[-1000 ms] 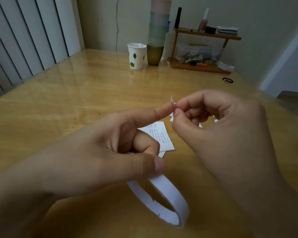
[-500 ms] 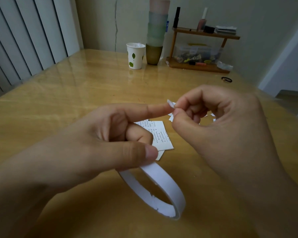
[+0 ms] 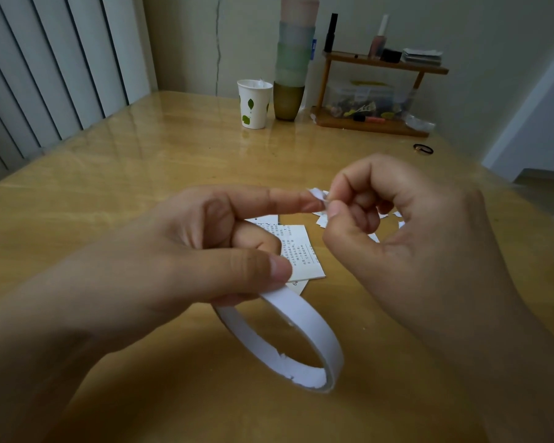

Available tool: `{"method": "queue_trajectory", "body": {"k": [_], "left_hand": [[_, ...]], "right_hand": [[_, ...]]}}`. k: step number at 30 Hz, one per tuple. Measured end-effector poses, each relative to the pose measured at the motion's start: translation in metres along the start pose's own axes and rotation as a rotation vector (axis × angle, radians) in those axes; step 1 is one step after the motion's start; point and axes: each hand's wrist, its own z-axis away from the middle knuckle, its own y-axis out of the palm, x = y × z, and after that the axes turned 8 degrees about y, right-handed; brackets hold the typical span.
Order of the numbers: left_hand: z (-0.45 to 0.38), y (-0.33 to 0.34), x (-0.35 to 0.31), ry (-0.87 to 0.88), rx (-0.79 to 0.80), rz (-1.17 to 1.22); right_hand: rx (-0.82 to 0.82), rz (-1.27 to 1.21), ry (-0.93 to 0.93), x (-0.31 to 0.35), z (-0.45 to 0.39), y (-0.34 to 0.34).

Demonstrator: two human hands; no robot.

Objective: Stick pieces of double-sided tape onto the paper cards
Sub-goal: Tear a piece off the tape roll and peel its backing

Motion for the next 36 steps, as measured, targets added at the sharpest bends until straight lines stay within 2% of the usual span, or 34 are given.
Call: {"method": "queue_trajectory", "body": {"k": [3,6,12,17,22,27,31,36], "left_hand": [[0.0,0.001,-0.003,0.0,-0.075,-0.059],[0.0,0.004,-0.005,0.017,-0.081,-0.063],[0.001,0.009,-0.008,-0.018,-0.068,-0.027],[0.002,0.004,-0.01,-0.065,-0.068,0.0],[0.003,0.003,-0.009,-0.119,-0.057,0.155],[0.003,0.004,-0.007,-0.109,-0.059,0.168],[0.003,0.004,-0.008,-0.116,-0.035,0.183],[0.003,0.004,-0.01,-0.119,-0.02,0.211]], "right_hand": [[0.004,0.084,-0.031,-0.003,0.0,0.0],[-0.002,0.133,-0.036,-0.004,0.0,0.0],[0.013,0.051,0.064,-0.004,-0.003,-0.006],[-0.016,-0.03,0.413,-0.013,-0.013,-0.014],[-0.034,-0.037,0.805,-0.062,-0.021,-0.023],[-0.042,-0.037,1.017,-0.109,-0.015,-0.014],[-0.052,0.01,1.046,-0.124,-0.012,-0.008],[-0.037,0.111,0.967,-0.123,-0.011,-0.007]]}}
